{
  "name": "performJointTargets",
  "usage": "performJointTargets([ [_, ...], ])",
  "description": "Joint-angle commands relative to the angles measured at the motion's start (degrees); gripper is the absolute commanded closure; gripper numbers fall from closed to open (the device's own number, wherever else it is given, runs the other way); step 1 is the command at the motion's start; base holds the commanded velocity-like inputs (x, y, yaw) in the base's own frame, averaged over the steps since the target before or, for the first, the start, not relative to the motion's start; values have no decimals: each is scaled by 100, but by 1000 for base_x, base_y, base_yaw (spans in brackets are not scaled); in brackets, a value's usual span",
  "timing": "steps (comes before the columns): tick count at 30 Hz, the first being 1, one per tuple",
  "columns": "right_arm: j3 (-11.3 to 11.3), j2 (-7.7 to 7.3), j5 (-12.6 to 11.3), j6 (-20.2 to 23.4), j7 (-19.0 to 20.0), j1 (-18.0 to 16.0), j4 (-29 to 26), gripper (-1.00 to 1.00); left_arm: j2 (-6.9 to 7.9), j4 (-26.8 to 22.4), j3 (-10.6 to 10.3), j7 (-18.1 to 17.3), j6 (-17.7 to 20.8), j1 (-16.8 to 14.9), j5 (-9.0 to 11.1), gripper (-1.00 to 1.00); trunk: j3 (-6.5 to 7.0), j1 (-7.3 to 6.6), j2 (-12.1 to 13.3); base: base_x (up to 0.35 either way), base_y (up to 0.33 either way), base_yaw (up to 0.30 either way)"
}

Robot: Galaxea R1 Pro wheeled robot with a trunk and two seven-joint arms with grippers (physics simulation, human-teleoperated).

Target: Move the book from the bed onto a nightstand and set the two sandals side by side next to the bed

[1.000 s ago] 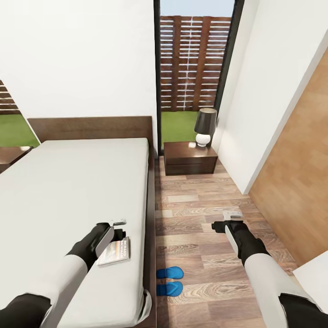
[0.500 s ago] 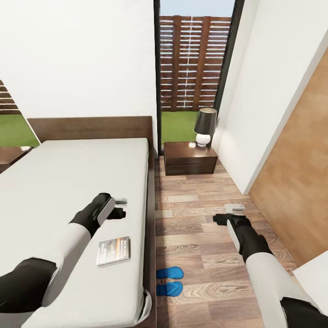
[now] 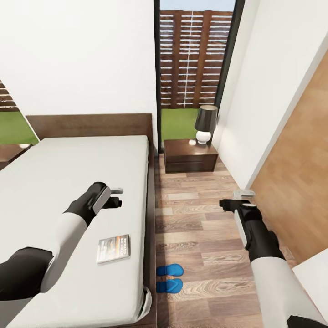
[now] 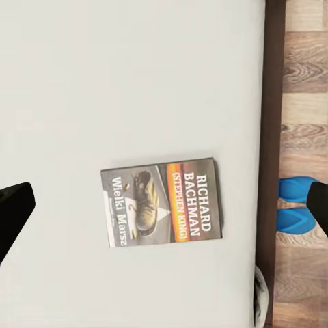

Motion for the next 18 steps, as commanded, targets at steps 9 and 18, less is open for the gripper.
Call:
performJointTargets([
  [9, -3, 1, 31, 107, 1, 3, -234, -100, 44, -39, -42, 51, 10, -8, 52, -100, -143, 67, -128, 0, 0, 0],
  [18, -4, 1, 34, 110, 1, 3, -237, -100, 73, -129, -42, 55, 10, -31, 51, -100, -386, 265, -489, 0, 0, 0],
])
